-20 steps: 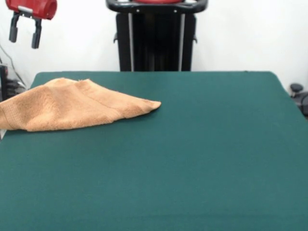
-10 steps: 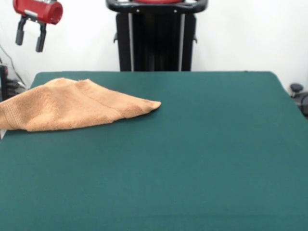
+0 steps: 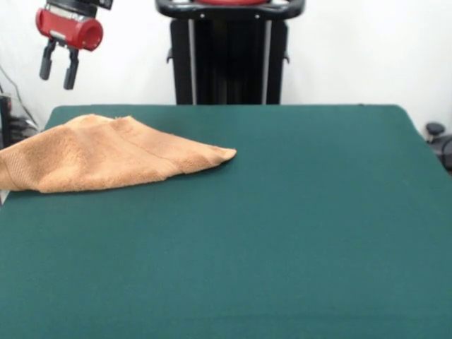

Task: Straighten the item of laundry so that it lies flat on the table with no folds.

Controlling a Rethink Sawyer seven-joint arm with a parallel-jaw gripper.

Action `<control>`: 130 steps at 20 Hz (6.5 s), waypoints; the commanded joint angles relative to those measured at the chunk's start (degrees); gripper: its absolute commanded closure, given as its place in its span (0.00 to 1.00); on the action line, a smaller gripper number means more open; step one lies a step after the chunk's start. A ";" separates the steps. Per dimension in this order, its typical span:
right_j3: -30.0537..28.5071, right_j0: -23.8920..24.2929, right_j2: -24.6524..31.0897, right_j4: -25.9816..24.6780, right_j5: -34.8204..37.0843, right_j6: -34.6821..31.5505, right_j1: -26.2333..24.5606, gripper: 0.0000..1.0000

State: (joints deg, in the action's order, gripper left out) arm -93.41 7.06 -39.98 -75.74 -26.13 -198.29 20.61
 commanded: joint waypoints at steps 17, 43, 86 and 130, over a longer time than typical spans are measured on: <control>-16.39 12.41 34.11 0.17 22.70 -11.72 10.43 0.00; -30.64 43.73 61.21 18.13 34.80 11.72 21.94 0.00; -23.78 51.35 68.83 18.41 40.75 16.30 19.79 0.00; -14.12 49.77 65.75 12.07 43.29 22.43 12.69 0.00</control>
State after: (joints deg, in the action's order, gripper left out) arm -110.45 57.20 22.55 -64.20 9.43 -193.64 33.53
